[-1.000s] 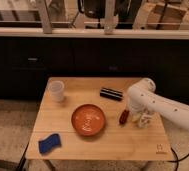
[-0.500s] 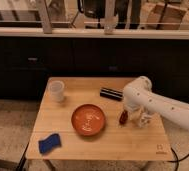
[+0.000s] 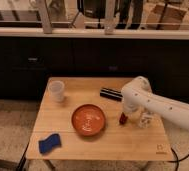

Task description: Place the pepper in the ceramic bowl

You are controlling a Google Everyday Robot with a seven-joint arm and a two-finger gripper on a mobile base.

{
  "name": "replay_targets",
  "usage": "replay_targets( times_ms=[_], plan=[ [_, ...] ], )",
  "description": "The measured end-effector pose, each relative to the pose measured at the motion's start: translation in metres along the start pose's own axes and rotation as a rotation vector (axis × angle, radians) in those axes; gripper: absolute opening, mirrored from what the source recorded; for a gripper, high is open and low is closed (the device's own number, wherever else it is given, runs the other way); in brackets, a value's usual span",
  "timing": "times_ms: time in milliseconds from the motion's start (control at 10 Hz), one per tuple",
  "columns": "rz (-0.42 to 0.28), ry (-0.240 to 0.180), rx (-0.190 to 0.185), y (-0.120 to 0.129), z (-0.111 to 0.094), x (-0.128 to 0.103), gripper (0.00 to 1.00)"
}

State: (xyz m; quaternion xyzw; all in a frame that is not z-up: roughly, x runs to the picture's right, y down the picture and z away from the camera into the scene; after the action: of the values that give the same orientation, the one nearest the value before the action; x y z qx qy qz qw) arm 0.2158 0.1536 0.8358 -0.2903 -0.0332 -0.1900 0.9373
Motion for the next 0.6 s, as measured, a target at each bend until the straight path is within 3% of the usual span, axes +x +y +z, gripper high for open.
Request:
replay_targets(
  times_ms=[300,600],
  plan=[
    [-0.025,0.003,0.004,-0.01,-0.008,-0.019,0.02],
    [-0.049,0.007,0.011,-0.03,-0.016,-0.064,0.02]
  ],
)
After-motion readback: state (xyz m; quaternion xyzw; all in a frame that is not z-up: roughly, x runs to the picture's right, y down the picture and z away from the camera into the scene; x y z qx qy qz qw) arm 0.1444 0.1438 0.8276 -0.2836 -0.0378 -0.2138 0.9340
